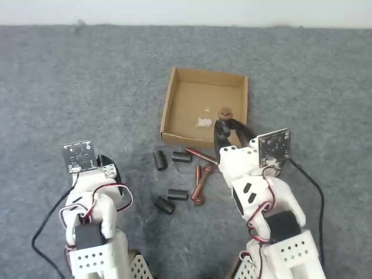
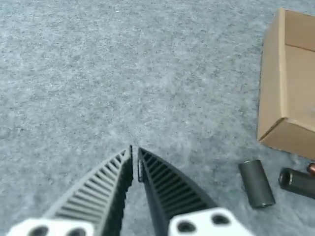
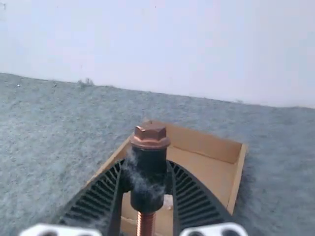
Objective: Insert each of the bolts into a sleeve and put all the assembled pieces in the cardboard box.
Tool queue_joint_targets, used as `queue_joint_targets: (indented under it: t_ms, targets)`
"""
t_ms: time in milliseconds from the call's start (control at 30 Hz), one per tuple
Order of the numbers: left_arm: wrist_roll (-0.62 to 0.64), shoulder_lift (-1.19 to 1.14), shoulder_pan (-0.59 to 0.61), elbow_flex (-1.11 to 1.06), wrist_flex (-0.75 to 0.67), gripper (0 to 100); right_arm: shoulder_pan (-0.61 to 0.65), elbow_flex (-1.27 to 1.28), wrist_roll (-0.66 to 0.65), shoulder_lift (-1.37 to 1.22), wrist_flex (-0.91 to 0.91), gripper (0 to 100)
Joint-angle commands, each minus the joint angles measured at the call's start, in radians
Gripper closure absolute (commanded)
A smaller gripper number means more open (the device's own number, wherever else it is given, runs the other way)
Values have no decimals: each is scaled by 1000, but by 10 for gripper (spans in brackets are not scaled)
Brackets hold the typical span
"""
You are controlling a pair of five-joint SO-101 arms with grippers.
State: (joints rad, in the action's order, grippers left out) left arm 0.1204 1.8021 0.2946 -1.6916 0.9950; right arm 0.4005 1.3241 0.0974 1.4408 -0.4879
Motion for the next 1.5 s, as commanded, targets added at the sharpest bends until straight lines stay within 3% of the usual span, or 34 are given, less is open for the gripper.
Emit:
queue_joint_targets:
  t_ms: [0, 233, 367, 567, 867, 1100, 1467]
  targets:
    - [-11, 17, 6, 7, -14, 989, -13, -167, -26, -22, -65, 993]
    - [-11, 17, 6, 7, -14, 989, -15, -431, -21, -344, -248, 993]
    - [-11, 17, 6, 7, -14, 989, -74, -537, -18, -513, -266, 993]
    - [-11, 17, 6, 7, -14, 989, -162, -628, -17, -734, -259, 993]
    - [-11, 17, 5, 7, -14, 989, -170, -755, 25, -1056, -116, 993]
    - [-11, 17, 6, 7, -14, 989, -185, -895, 26, -1313, -110, 992]
    - [-11, 17, 3, 7, -15, 989, -186, -961, 25, -1461, -108, 991]
